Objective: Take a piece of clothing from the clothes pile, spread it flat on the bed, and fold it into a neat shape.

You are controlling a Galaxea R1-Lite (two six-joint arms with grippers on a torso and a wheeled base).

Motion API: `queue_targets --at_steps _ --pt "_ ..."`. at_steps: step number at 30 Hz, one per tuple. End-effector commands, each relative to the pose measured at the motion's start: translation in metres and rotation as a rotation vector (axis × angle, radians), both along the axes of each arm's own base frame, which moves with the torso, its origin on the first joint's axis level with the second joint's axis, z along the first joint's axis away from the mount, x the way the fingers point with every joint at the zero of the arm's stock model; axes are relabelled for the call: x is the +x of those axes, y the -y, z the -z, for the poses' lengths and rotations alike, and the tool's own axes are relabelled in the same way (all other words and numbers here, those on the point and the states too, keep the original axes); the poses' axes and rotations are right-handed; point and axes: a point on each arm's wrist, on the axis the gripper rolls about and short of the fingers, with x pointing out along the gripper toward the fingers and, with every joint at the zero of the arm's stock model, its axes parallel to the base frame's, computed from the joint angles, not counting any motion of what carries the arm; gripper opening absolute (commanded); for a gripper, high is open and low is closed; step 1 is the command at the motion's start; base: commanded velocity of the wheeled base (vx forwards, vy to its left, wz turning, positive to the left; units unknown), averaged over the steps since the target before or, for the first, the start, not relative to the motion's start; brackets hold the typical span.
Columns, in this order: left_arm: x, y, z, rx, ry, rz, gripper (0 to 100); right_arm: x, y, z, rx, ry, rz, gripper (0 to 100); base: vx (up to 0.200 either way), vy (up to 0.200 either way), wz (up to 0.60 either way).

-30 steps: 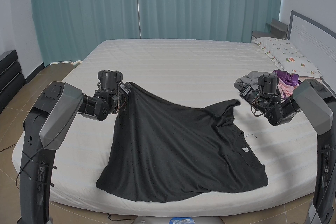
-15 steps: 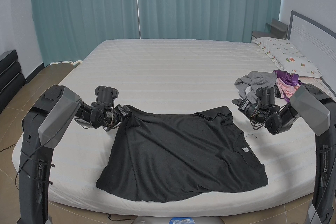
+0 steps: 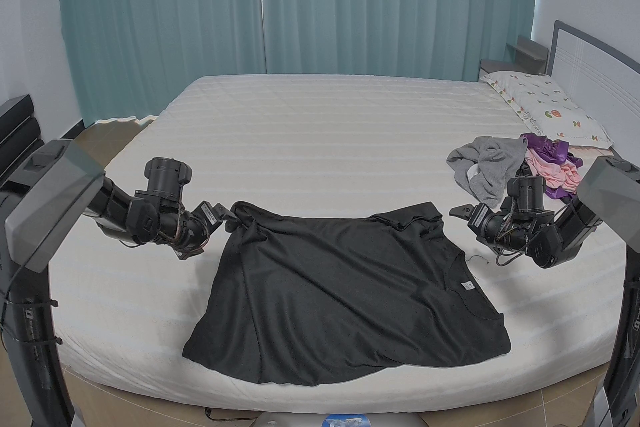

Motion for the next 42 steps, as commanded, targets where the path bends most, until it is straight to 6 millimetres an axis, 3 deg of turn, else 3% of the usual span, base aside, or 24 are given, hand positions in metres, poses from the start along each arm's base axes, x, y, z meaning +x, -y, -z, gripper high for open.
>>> queue_targets --at_steps 1,6,11,23,35,42 --pt "-0.044 -0.012 -0.034 -0.037 0.010 0.018 100 -0.020 0.000 -0.023 0.029 0.016 -0.009 100 0.000 0.000 0.00" --pt "-0.073 -0.015 -0.032 -0.048 -0.023 0.025 100 -0.033 -0.002 -0.026 0.037 -0.002 -0.012 100 0.000 0.000 0.00" --pt "-0.084 -0.006 -0.027 -0.109 -0.060 -0.009 100 -0.042 -0.007 -0.028 0.036 -0.010 -0.025 100 0.000 0.000 0.00" --pt "-0.092 0.009 -0.032 -0.145 -0.068 0.032 100 -0.045 -0.017 -0.028 0.030 -0.013 -0.050 100 0.000 -0.150 0.00" --pt "-0.093 0.008 -0.032 -0.146 -0.066 0.028 100 -0.043 -0.044 -0.027 0.026 -0.012 -0.113 100 0.050 0.000 0.00" --pt "-0.093 0.009 -0.031 -0.145 -0.066 0.032 100 -0.021 -0.070 -0.013 0.003 -0.010 -0.126 100 0.171 0.000 0.00"
